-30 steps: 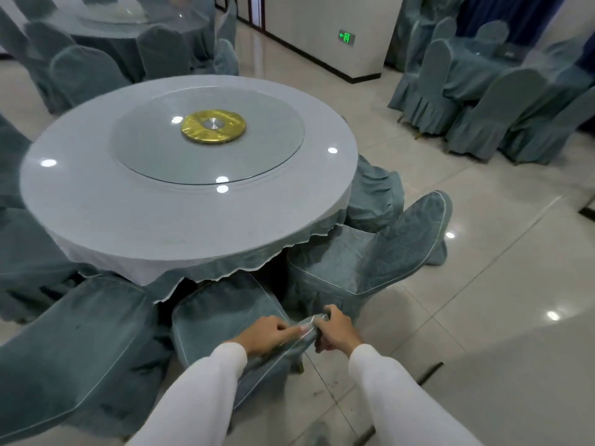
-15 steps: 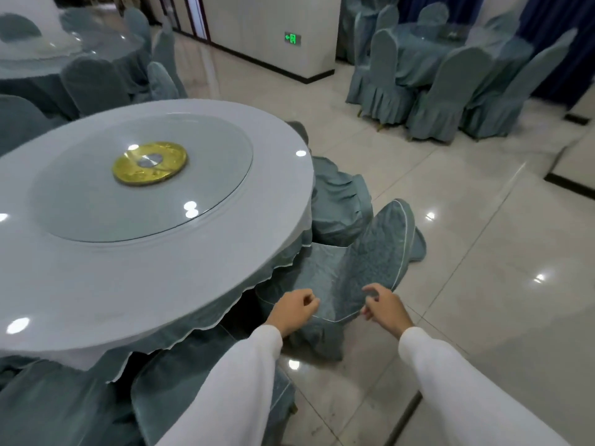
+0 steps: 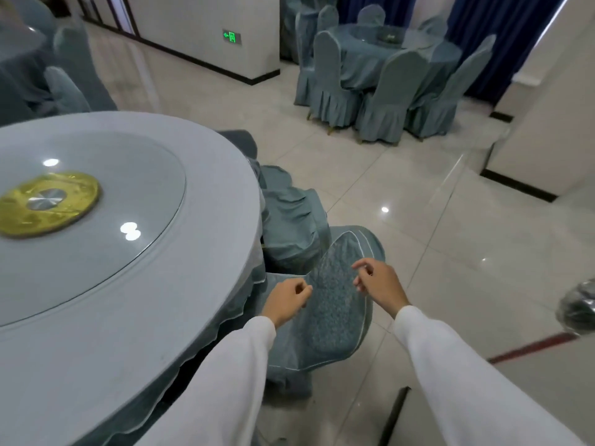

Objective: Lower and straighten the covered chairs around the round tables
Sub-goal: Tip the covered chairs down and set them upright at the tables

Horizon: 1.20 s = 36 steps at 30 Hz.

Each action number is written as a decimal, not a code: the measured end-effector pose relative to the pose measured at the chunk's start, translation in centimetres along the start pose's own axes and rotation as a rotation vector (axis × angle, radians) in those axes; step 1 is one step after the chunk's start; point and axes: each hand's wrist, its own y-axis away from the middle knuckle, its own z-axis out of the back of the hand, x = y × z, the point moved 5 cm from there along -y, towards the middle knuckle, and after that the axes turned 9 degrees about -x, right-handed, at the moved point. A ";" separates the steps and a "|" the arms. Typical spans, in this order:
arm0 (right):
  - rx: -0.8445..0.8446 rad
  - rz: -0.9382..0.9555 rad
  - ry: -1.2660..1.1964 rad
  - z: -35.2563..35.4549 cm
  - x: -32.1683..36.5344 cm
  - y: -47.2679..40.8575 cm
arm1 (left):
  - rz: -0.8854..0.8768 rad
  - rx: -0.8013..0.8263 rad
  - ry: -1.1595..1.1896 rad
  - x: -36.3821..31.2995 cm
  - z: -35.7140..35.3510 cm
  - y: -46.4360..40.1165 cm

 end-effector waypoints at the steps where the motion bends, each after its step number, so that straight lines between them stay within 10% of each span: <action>1: -0.008 -0.002 0.001 0.2 -0.1 -0.8 | 0.002 0.000 0.009 0.0 -0.4 -1.1; 36: 0.276 -0.158 0.048 8.5 -13.4 -49.8 | 0.145 -0.179 0.006 -13.6 -13.5 -41.4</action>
